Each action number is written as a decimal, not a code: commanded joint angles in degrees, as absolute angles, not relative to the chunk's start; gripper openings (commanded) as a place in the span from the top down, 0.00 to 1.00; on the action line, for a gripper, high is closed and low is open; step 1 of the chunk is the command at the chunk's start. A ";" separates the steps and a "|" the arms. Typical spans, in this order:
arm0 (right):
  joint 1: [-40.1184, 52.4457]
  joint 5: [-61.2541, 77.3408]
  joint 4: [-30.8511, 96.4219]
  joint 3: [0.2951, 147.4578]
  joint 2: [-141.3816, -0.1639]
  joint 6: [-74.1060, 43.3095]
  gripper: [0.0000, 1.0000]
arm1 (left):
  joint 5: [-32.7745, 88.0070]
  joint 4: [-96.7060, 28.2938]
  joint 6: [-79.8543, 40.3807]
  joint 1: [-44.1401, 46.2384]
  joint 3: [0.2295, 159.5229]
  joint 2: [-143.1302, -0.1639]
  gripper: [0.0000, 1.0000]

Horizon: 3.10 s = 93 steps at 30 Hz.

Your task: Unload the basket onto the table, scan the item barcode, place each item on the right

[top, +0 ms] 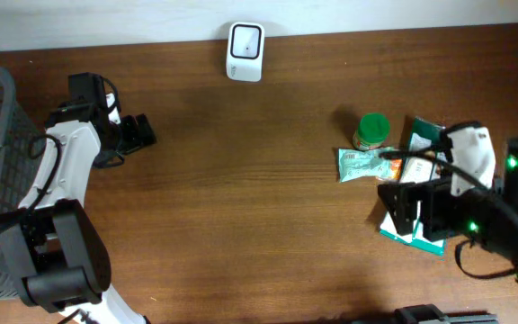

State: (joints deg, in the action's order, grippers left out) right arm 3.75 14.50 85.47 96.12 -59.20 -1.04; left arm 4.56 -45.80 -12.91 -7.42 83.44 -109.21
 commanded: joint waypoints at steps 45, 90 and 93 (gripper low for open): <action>4.12 4.93 -3.36 3.29 -0.19 14.55 0.01 | 5.15 -45.71 -12.56 -7.55 83.29 -109.73 0.01; 4.12 5.76 4.08 0.32 -0.21 11.55 0.01 | 5.15 -45.71 -12.56 0.34 83.29 -91.29 0.01; 4.12 5.76 4.08 0.32 -0.19 11.55 0.02 | 4.93 -45.76 -12.53 4.21 82.96 -84.14 0.01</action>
State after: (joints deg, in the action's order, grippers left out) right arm 3.75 5.04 3.73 0.62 -0.84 12.16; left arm 4.56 -45.76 -12.91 1.52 83.09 -90.43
